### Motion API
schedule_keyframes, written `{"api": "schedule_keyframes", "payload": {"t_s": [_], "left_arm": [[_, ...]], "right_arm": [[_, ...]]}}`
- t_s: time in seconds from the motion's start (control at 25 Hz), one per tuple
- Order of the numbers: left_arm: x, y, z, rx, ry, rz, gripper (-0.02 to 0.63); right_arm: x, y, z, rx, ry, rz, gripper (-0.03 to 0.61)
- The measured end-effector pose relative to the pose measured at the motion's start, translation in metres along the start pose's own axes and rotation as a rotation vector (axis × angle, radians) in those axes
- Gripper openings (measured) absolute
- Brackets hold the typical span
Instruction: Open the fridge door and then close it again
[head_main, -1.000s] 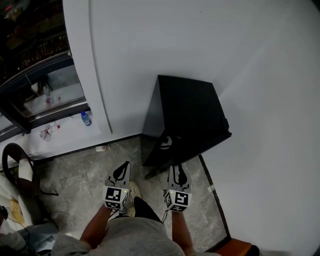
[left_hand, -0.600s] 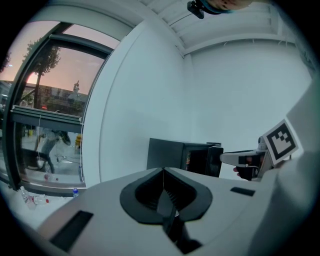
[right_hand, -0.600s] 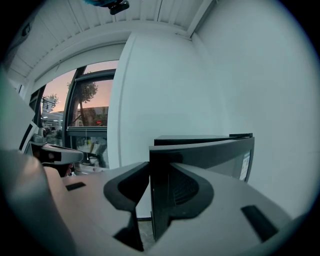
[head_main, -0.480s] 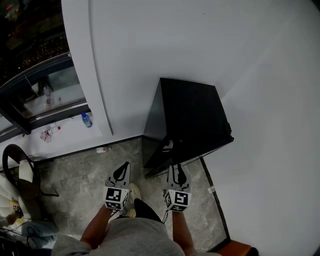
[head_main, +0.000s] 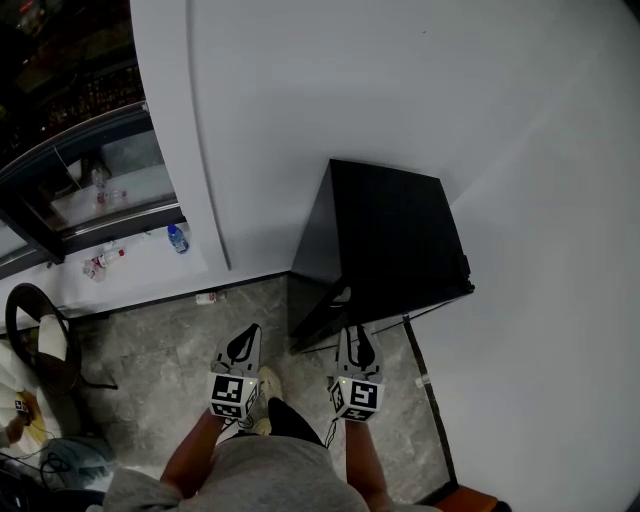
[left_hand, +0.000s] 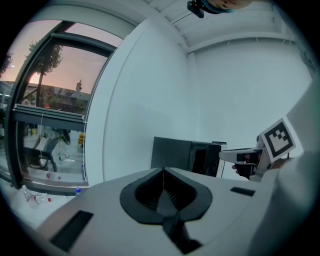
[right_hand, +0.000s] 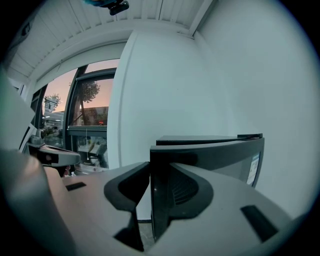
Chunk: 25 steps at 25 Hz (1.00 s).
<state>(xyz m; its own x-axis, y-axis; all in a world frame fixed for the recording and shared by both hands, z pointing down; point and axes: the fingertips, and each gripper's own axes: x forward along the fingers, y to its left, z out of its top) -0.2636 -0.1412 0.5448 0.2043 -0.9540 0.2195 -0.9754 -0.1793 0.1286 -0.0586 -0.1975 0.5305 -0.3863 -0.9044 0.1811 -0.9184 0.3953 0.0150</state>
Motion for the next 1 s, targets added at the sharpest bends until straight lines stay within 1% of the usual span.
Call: {"api": "schedule_keyframes", "payload": {"t_s": [0.52, 1.0], "left_arm": [[0.011, 0.018, 0.001, -0.002, 0.004, 0.034, 0.008], [0.014, 0.035, -0.002, -0.006, 0.014, 0.08, 0.008]], "right_arm": [[0.028, 0.002, 0.002, -0.06, 0.001, 0.029, 0.129], [0.053, -0.001, 0.004, -0.046, -0.001, 0.039, 0.123]]}}
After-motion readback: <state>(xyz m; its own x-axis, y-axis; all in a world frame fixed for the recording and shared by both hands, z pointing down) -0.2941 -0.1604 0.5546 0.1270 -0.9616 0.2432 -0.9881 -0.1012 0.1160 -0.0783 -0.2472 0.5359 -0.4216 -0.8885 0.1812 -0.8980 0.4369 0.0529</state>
